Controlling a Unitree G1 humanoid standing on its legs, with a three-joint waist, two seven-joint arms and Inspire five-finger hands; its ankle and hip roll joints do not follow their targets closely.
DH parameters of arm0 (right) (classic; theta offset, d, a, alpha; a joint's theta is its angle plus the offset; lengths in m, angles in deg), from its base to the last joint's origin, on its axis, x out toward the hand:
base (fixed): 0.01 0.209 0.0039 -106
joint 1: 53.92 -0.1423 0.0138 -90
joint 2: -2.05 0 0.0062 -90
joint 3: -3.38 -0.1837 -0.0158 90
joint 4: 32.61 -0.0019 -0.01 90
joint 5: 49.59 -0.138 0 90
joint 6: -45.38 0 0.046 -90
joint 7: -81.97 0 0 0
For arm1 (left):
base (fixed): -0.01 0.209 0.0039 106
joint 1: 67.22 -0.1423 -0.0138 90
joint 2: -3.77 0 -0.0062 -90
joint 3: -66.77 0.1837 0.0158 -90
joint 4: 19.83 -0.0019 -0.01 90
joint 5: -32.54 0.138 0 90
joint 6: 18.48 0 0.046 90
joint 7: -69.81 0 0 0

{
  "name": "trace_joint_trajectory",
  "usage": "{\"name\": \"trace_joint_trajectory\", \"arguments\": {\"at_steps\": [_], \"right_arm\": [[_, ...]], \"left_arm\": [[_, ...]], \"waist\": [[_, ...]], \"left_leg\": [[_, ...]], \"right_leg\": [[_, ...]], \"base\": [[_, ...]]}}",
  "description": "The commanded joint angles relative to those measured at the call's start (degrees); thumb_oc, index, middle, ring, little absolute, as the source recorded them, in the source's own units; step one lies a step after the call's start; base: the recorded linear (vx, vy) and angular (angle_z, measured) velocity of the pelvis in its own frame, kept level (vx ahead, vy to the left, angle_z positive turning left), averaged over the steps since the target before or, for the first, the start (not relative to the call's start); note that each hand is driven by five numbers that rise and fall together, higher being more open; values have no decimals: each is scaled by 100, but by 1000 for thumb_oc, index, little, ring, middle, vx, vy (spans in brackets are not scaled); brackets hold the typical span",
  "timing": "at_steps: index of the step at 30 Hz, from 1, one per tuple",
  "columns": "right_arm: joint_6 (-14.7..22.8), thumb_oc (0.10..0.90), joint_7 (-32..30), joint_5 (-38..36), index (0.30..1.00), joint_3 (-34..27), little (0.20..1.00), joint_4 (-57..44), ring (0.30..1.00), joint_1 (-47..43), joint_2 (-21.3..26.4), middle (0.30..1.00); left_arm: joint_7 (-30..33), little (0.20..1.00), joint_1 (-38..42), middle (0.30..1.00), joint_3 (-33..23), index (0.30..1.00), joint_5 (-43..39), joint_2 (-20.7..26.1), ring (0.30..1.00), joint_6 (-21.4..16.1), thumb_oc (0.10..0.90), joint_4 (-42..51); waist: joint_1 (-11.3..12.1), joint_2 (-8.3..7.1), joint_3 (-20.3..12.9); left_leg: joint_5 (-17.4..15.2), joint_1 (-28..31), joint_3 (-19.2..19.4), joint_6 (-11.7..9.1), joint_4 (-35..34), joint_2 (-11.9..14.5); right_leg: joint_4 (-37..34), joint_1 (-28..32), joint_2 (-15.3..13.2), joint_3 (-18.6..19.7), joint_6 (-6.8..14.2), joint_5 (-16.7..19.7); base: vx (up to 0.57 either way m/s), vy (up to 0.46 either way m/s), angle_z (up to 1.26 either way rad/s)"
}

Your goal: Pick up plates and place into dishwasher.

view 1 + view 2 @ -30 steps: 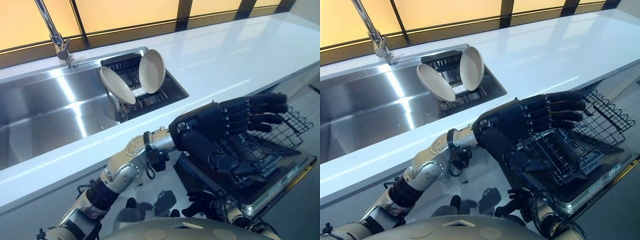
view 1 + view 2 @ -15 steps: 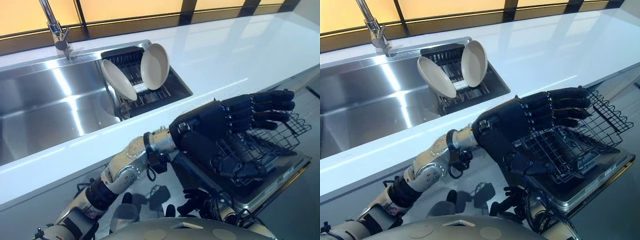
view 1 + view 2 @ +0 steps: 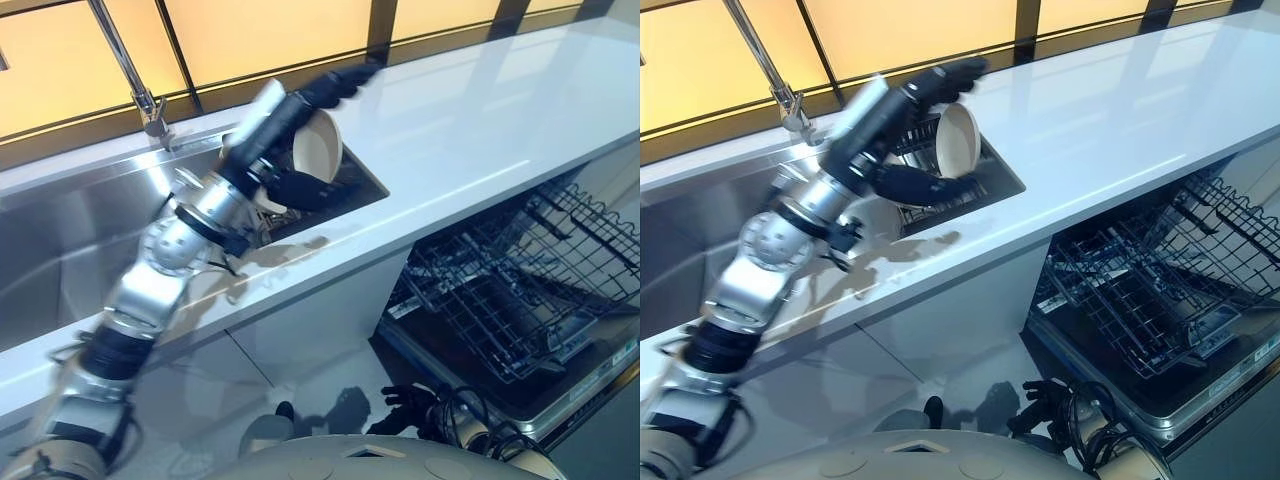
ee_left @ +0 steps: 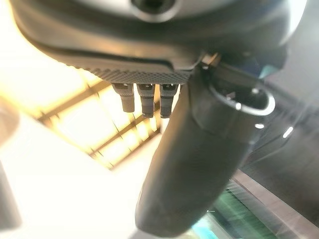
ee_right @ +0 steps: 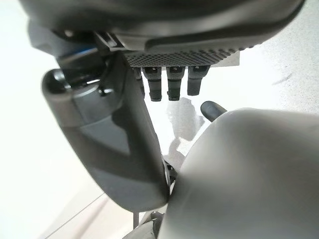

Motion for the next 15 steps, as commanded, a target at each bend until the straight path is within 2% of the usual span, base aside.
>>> {"name": "trace_joint_trajectory", "arguments": {"at_steps": [1,4,7,10,11,15], "right_arm": [[-81,800,145,403,900,136,900,26,900,451,212,900],[-149,800,133,450,900,47,900,-107,900,477,395,900],[-267,800,100,450,900,-62,900,-278,900,518,567,900],[-316,800,63,407,900,-213,900,-384,900,571,671,900],[-324,800,59,387,900,-329,900,-429,900,609,691,900],[-289,800,81,435,900,-477,900,-467,900,654,731,900]], "left_arm": [[953,900,924,900,-838,900,103,525,900,-586,800,-448],[1031,900,1193,900,-932,900,444,1359,900,-566,800,-1026],[921,900,1404,900,-866,900,464,2006,900,-754,800,-1558],[590,900,1461,900,-748,900,615,2653,900,-925,800,-1869],[414,900,1382,900,-776,900,918,2893,900,-1138,800,-1993],[226,900,1445,900,-582,900,1422,3476,900,-1509,800,-2289]], "waist": [[-123,-201,-511],[-186,-73,-531],[-273,25,-507],[-363,84,-508],[-391,88,-506],[-469,127,-483]], "left_leg": [[125,-382,-224,144,-105,-369],[273,-424,-160,69,-284,-306],[202,-367,-59,83,-260,-299],[-21,-152,9,189,-214,-365],[-138,-77,60,262,-146,-410],[-302,24,220,438,-97,-497]], "right_leg": [[131,-158,326,322,-100,-76],[158,-157,283,375,-69,-120],[262,-198,168,363,-34,-181],[391,-259,-17,385,59,-209],[451,-294,-115,403,121,-190],[666,-432,-311,400,284,-147]], "base": [[109,261,-7],[137,265,-11],[152,292,-4],[197,302,-3],[174,275,-5],[134,228,-17]]}}
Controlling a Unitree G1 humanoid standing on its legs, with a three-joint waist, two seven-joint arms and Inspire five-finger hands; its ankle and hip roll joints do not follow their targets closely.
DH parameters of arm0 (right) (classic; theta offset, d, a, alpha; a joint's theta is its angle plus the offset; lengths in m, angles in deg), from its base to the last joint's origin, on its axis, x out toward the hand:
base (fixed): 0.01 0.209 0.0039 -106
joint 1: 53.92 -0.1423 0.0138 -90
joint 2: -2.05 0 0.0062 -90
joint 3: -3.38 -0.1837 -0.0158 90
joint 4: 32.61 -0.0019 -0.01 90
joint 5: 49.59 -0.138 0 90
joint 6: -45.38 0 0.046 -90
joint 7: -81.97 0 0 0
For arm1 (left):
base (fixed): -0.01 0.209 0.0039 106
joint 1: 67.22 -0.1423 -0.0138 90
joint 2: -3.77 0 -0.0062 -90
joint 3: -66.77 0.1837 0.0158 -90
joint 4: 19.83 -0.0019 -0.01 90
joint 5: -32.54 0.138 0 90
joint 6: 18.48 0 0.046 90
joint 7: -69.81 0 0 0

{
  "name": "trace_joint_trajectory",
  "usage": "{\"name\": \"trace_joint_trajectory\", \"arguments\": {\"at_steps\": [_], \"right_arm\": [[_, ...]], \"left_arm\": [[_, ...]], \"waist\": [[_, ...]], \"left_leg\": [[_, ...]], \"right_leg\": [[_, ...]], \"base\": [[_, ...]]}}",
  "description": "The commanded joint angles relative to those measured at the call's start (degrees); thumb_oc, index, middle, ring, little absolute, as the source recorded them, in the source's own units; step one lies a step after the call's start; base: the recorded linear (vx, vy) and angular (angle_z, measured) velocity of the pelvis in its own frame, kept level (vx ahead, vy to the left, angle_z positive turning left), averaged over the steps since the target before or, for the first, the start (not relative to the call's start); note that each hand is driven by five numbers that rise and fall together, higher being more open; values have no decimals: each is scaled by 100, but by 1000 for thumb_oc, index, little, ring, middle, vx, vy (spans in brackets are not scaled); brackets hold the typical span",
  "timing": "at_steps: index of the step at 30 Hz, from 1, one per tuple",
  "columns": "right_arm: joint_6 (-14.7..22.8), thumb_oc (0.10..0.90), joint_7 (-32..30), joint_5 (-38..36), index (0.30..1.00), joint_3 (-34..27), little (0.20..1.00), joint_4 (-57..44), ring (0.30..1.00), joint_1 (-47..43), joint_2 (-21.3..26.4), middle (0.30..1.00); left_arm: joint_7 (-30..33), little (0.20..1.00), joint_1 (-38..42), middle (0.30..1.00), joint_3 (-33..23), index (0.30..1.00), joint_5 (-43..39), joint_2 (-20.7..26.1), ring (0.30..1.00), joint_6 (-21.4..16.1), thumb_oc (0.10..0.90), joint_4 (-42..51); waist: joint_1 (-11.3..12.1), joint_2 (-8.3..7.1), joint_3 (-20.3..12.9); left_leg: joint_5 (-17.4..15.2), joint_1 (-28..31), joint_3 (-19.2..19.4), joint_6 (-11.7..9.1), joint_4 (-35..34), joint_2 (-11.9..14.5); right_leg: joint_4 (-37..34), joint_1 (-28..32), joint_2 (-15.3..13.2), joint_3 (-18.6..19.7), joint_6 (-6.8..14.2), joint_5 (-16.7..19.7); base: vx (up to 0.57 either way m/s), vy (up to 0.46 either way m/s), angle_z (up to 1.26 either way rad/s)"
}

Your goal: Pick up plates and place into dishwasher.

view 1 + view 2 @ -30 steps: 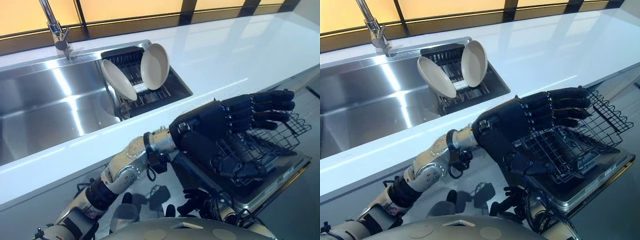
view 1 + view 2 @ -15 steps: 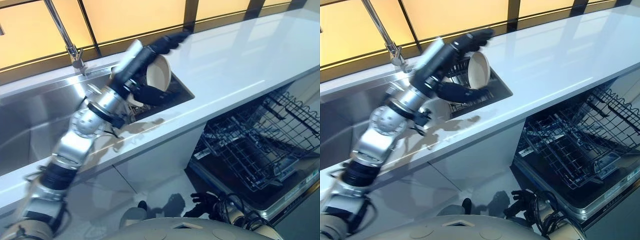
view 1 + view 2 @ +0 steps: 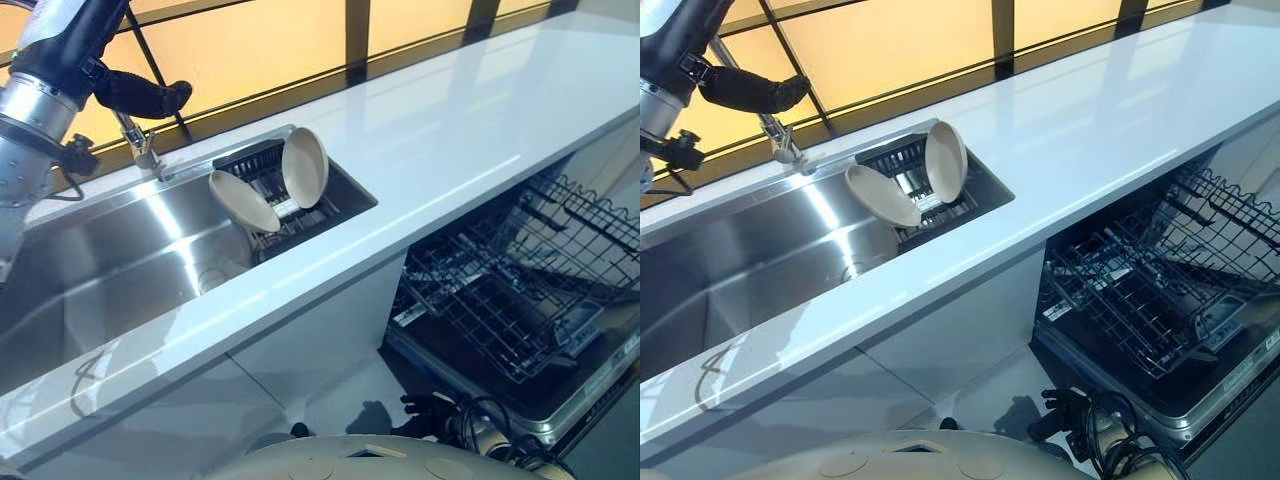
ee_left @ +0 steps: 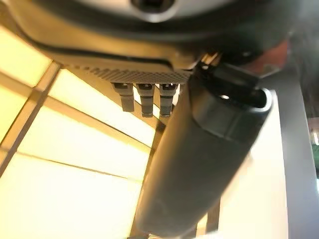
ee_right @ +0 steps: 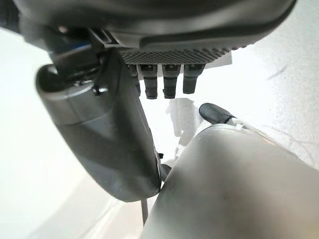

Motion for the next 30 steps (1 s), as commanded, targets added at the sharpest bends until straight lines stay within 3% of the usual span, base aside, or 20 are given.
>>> {"name": "trace_joint_trajectory", "arguments": {"at_steps": [1,3,5,9,11,21,30], "right_arm": [[-44,800,50,238,900,26,900,-112,900,286,410,900],[-29,800,52,255,900,13,900,-123,900,278,412,900],[39,800,66,262,900,14,900,-70,900,184,430,900],[109,800,84,219,900,20,900,19,900,-7,398,900],[146,800,92,190,900,3,900,84,900,-80,390,900],[185,800,149,162,900,-45,900,404,900,-215,410,900],[238,800,143,119,900,-56,900,580,900,-221,380,900]], "left_arm": [[88,900,983,900,55,900,557,838,900,-610,800,-411],[11,900,1211,900,301,900,611,1022,900,-718,800,-570],[-152,900,1729,900,883,900,667,1282,900,-820,800,-791],[-1113,900,2657,900,2090,900,786,1390,900,-855,800,-1182],[-1358,900,2762,900,2334,900,928,1399,900,-778,800,-1224],[-2102,900,3153,900,2958,900,1884,1519,900,-702,800,-1355],[-2727,900,3717,900,3478,900,1721,1713,900,-668,800,-1469]], "waist": [[-234,-103,-146],[-258,-83,-132],[-306,-26,-90],[-240,-28,-56],[-195,-49,-40],[-40,-143,-42],[61,-157,-27]], "left_leg": [[-391,-219,45,356,323,-379],[-424,-206,113,415,326,-405],[-466,-192,222,519,312,-467],[-573,-274,377,616,448,-557],[-603,-306,402,636,493,-587],[-752,-350,387,775,546,-732],[-857,-383,306,855,637,-778]], "right_leg": [[715,-383,-222,-30,257,-105],[817,-468,-277,-49,317,-87],[1046,-659,-407,-78,459,61],[1198,-815,-553,-64,541,228],[1227,-849,-598,-65,546,307],[1334,-1005,-746,-77,611,685],[1346,-1027,-786,-127,659,750]], "base": [[95,194,-11],[61,158,-16],[50,183,-18],[35,131,-27],[18,67,-27],[28,24,-9],[9,-9,0]]}}
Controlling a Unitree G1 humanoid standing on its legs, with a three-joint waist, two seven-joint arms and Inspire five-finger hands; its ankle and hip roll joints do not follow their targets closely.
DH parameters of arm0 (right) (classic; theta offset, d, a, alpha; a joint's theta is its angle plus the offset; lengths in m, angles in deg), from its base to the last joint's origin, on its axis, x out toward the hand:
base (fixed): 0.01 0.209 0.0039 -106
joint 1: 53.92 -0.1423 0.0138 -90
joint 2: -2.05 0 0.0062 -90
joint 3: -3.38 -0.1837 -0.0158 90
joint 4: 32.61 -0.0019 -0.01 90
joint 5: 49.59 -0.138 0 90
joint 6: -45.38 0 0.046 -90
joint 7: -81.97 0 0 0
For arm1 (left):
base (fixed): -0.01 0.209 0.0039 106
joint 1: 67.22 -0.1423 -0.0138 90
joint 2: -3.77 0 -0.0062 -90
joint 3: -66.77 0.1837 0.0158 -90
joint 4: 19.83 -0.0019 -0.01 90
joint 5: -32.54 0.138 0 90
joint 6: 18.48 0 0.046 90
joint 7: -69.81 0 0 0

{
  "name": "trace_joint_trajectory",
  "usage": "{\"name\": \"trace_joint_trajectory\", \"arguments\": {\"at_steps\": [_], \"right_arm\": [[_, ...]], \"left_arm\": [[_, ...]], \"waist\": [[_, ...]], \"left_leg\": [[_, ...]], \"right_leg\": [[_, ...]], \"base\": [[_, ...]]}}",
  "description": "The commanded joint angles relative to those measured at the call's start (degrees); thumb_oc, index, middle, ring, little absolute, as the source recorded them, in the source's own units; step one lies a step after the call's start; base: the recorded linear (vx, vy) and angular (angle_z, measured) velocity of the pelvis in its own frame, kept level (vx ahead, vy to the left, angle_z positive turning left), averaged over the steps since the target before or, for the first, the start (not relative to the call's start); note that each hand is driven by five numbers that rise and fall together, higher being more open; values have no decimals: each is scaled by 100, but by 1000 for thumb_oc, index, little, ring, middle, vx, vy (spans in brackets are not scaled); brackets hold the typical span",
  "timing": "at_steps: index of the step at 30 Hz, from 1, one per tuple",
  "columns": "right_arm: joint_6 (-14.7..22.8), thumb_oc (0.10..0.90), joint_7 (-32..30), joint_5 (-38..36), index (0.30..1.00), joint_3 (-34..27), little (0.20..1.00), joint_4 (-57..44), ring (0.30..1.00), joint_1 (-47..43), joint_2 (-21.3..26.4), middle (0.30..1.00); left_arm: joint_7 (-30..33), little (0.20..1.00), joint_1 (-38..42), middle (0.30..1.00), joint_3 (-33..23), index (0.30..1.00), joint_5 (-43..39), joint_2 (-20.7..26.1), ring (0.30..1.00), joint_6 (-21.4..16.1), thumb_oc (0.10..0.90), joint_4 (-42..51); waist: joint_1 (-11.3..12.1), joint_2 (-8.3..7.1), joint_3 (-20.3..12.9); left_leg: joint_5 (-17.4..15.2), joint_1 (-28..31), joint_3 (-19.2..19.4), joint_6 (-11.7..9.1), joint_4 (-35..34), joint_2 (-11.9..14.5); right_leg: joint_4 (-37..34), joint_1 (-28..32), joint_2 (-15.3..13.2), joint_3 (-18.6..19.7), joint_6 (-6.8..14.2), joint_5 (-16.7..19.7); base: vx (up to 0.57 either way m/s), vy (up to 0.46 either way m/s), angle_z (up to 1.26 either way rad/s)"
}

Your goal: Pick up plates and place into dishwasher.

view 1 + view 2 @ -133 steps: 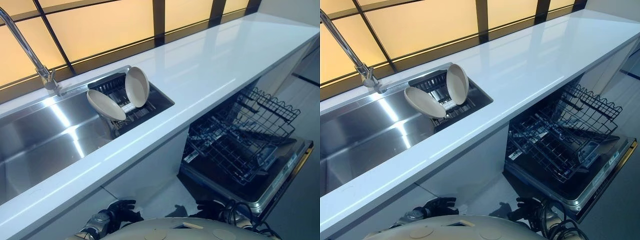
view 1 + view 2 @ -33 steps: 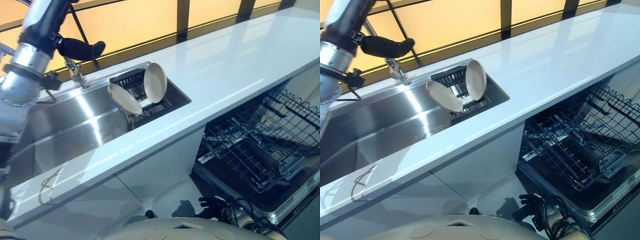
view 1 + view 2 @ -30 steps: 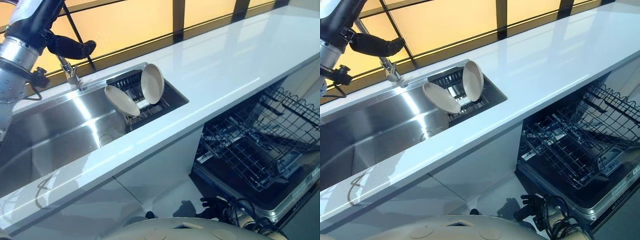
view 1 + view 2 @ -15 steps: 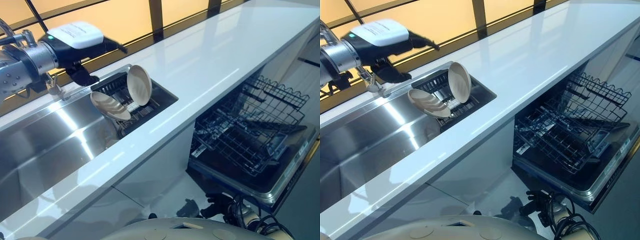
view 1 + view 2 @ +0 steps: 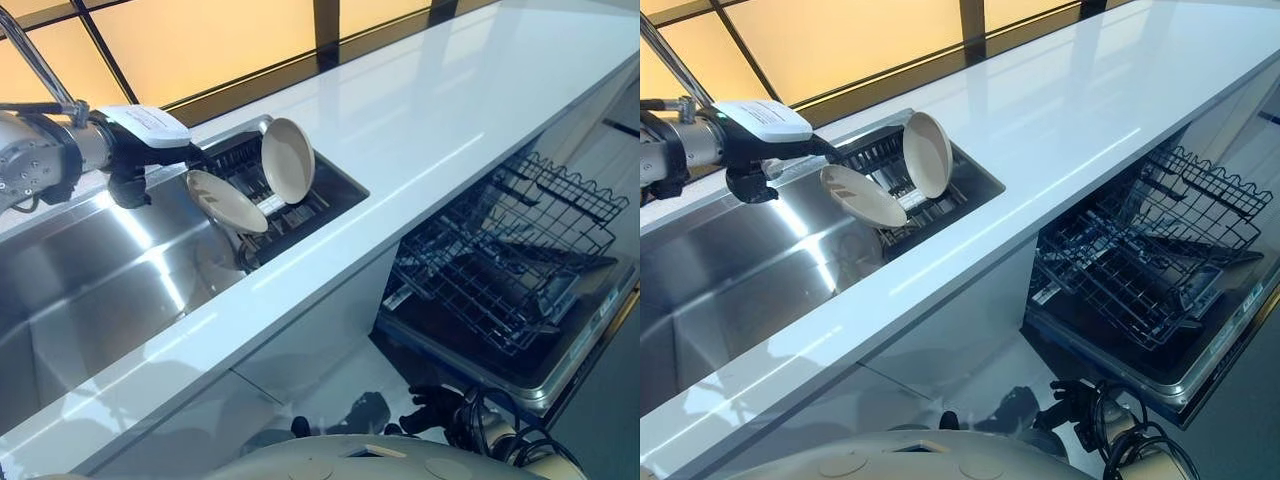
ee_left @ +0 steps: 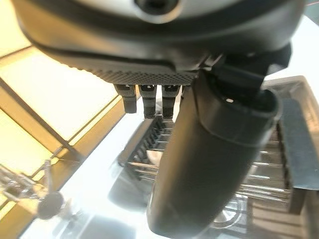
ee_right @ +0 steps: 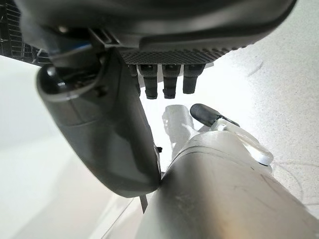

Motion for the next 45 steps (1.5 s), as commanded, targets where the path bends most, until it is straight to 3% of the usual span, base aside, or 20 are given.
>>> {"name": "trace_joint_trajectory", "arguments": {"at_steps": [1,11,27,45], "right_arm": [[110,800,57,113,900,42,900,296,900,155,252,900],[169,800,14,104,900,120,900,299,900,139,146,900],[237,800,-3,118,900,47,900,371,900,225,103,900],[382,800,-65,74,900,-4,900,345,900,304,109,900]], "left_arm": [[59,900,985,900,-340,900,-205,517,900,203,800,-455],[659,900,1005,900,-445,900,-422,284,900,201,800,-293],[103,900,127,900,-1057,900,-365,-203,900,534,800,181],[-421,900,-175,900,-1174,900,-178,-547,900,902,800,467]], "waist": [[-20,136,-197],[-32,133,-209],[-204,119,-108],[-383,139,43]], "left_leg": [[-697,-333,-358,557,634,-440],[-720,-294,-387,589,568,-452],[-723,-194,-285,607,439,-421],[-637,-164,-167,575,255,-364]], "right_leg": [[745,-401,-372,-53,392,812],[825,-484,-372,-93,425,819],[853,-607,-275,10,437,812],[836,-766,-152,121,444,828]], "base": [[0,0,0],[0,0,0],[0,-4,-1],[-4,-8,-2]]}}
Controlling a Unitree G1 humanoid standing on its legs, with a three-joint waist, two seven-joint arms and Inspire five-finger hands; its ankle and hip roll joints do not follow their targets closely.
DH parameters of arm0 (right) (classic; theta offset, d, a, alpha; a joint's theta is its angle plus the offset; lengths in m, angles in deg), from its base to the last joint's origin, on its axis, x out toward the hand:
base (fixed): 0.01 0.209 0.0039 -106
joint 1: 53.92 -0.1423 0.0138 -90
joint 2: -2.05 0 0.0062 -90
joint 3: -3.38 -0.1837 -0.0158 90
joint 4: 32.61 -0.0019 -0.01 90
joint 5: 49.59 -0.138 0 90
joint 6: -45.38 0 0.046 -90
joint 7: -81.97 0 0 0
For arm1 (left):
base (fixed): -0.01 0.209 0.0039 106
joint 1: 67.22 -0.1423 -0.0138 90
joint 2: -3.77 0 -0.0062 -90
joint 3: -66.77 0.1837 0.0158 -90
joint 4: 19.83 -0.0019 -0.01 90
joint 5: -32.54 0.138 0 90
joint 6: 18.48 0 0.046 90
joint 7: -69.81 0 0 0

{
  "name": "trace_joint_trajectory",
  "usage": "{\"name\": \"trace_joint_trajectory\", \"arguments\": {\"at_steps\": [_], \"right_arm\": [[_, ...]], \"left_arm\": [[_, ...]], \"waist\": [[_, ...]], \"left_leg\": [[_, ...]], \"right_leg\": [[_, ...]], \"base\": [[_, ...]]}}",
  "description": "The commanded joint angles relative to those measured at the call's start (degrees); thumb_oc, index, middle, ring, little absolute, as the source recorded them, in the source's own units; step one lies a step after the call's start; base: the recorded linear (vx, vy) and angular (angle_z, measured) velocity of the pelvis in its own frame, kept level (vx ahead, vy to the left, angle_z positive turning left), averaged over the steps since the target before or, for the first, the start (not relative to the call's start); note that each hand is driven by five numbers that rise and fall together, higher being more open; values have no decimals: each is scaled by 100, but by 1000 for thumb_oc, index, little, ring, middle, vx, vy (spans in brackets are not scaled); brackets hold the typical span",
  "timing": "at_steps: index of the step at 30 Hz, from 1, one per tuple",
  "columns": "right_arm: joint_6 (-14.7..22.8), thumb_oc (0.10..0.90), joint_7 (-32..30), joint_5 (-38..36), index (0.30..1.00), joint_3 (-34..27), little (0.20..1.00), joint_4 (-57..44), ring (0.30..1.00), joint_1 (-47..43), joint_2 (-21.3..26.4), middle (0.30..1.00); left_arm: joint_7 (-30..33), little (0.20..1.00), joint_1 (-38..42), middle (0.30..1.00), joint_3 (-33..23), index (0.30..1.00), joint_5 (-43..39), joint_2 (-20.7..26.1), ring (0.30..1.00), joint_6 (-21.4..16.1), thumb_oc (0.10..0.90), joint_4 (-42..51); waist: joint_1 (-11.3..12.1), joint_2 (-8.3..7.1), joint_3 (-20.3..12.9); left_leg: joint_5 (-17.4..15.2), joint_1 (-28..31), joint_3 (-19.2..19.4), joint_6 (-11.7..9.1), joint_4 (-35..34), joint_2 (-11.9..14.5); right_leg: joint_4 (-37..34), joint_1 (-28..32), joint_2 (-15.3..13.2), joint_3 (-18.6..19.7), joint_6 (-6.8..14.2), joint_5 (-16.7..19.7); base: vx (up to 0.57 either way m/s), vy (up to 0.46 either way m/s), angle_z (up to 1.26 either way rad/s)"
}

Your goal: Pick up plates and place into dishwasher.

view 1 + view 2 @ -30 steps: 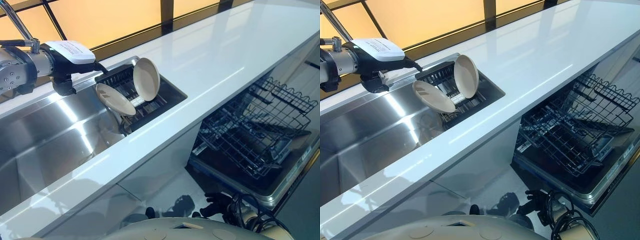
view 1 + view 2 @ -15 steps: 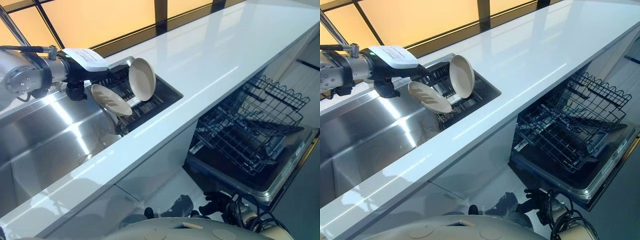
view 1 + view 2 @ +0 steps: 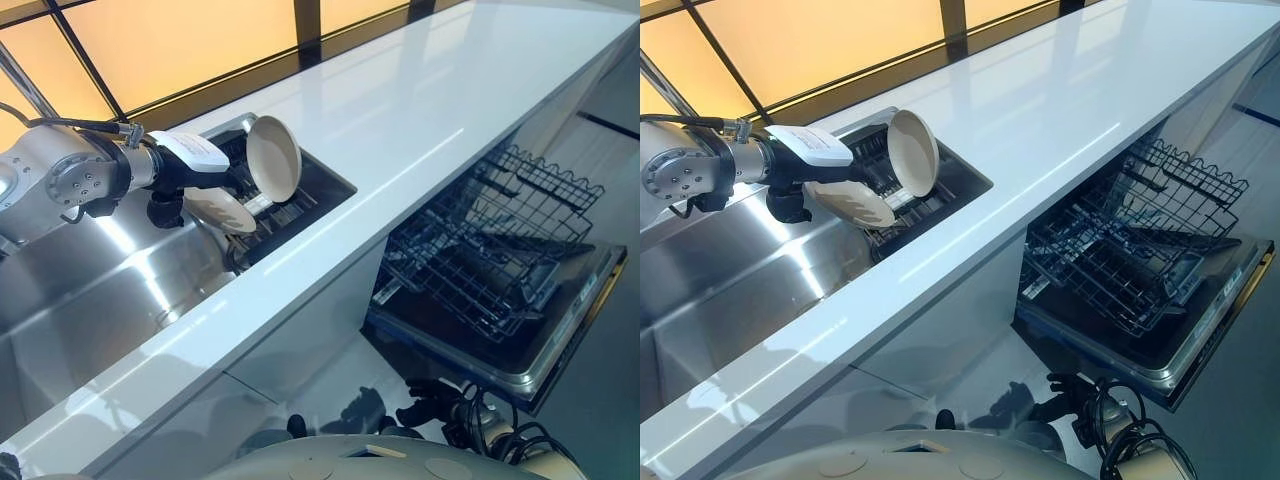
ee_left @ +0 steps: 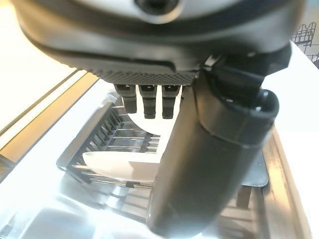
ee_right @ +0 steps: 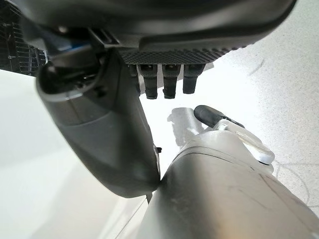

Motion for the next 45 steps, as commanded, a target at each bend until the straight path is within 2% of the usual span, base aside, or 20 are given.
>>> {"name": "trace_joint_trajectory", "arguments": {"at_steps": [1,9,14,19,23,24,25,29,34,45], "right_arm": [[8,800,-17,74,900,55,900,170,900,316,173,900],[35,800,-60,-7,900,30,900,111,900,378,149,900],[57,800,-75,-40,900,55,900,57,900,414,136,900],[47,800,-67,-61,900,93,900,9,900,417,124,900],[52,800,-84,-78,900,125,900,-44,900,429,112,900],[55,800,-82,-78,900,127,900,-49,900,433,111,900],[59,800,-81,-84,900,129,900,-55,900,440,112,900],[46,800,-91,-81,900,155,900,-103,900,475,107,900],[24,800,-56,-54,900,137,900,-130,900,487,134,900],[50,800,-29,-27,900,83,900,-197,900,504,185,900]], "left_arm": [[290,900,253,900,-1123,900,-108,134,900,373,800,-332],[696,900,-155,900,-1358,900,135,-126,900,277,800,-712],[1232,900,-486,900,-1454,900,509,-428,900,303,800,-1046],[1566,900,-598,900,-1345,900,888,-781,900,276,800,-1489],[1817,900,-635,900,-1236,900,1215,-1121,900,426,800,-1791],[1977,321,-631,404,-1218,404,1304,-1176,404,484,221,-1861],[2149,200,-620,300,-1205,300,1378,-1217,300,520,100,-1937],[2648,200,-630,300,-1174,300,1583,-1366,300,606,100,-2223],[3101,200,-595,300,-1126,300,2187,-1319,300,628,100,-2259],[3205,200,-438,300,-1046,300,2817,-858,300,601,100,-2101]], "waist": [[-149,238,-25],[-224,210,25],[-298,166,55],[-379,131,77],[-467,108,98],[-482,103,99],[-498,98,98],[-544,76,107],[-564,68,114],[-523,118,27]], "left_leg": [[-636,-160,-197,558,254,-358],[-589,-169,-113,545,174,-321],[-603,-165,-55,549,189,-300],[-611,-160,-7,556,198,-292],[-607,-142,40,548,179,-279],[-605,-139,50,547,171,-278],[-605,-135,54,546,165,-279],[-612,-137,74,542,163,-280],[-620,-126,80,534,149,-281],[-642,-21,18,513,132,-298]], "right_leg": [[630,-589,-153,170,420,838],[607,-642,-101,216,416,856],[605,-659,-70,278,412,875],[613,-695,-39,339,400,922],[623,-737,-11,385,396,949],[618,-742,-6,393,395,952],[607,-742,-2,401,395,954],[564,-731,5,434,387,947],[543,-733,5,445,390,953],[599,-651,-42,392,390,929]], "base": [[0,0,0],[-4,-8,-5],[3,-12,-3],[16,-12,-8],[19,-6,-13],[22,-5,-13],[15,0,-11],[9,7,-8],[-1,3,-3],[0,0,0]]}}
